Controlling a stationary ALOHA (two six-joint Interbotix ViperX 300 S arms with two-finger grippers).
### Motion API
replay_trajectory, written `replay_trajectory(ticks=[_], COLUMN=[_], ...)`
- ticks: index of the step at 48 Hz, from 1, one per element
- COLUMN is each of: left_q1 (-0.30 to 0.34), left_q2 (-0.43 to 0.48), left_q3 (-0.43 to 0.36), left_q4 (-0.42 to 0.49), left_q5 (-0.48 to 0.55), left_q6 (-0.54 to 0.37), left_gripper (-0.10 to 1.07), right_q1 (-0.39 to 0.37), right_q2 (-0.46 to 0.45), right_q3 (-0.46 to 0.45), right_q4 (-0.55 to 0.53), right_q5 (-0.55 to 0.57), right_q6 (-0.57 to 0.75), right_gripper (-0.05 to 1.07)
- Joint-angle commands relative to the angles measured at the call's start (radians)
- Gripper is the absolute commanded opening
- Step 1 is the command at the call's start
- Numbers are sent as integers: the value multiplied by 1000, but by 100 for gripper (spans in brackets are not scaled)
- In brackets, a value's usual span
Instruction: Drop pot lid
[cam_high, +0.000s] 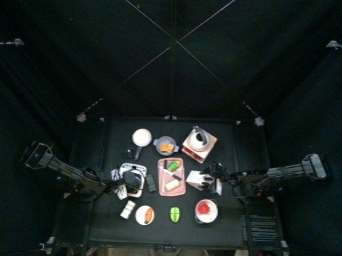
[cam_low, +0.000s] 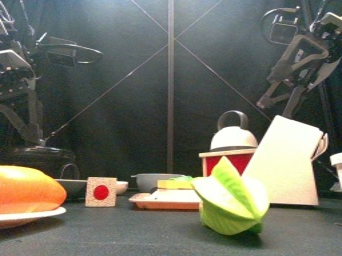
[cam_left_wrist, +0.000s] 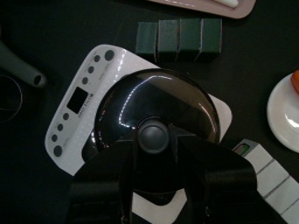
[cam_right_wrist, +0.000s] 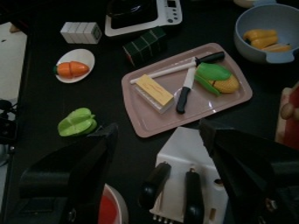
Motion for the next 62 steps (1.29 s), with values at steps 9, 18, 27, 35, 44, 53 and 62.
replay_trajectory(ticks=[9,18,27,35,44,53,62], left_q1=[2,2,2,18,21,25,35], left_q2=[-2,9,49,143,253,350,437], left_q3=[-69,-106,-153,-229,-356,-474,-577], left_q4=[3,8,29,75,106,121,215], left_q5=[-6,-18,-95,-153,-170,-170,-141], left_q6=[0,0,-2,2,-3,2,9], left_gripper=[59,59,59,59,59,59,59], right_q1=[-2,-2,-3,-2,-3,-3,-5], right_q2=[-5,-3,-3,-3,-3,3,5], right_q3=[-12,-12,-11,-11,-11,-18,-44], right_q4=[2,2,2,3,14,14,61], right_q5=[-3,-3,-3,-3,-3,-5,-14], right_q6=[2,2,2,3,2,3,8], right_gripper=[103,103,103,103,103,103,103])
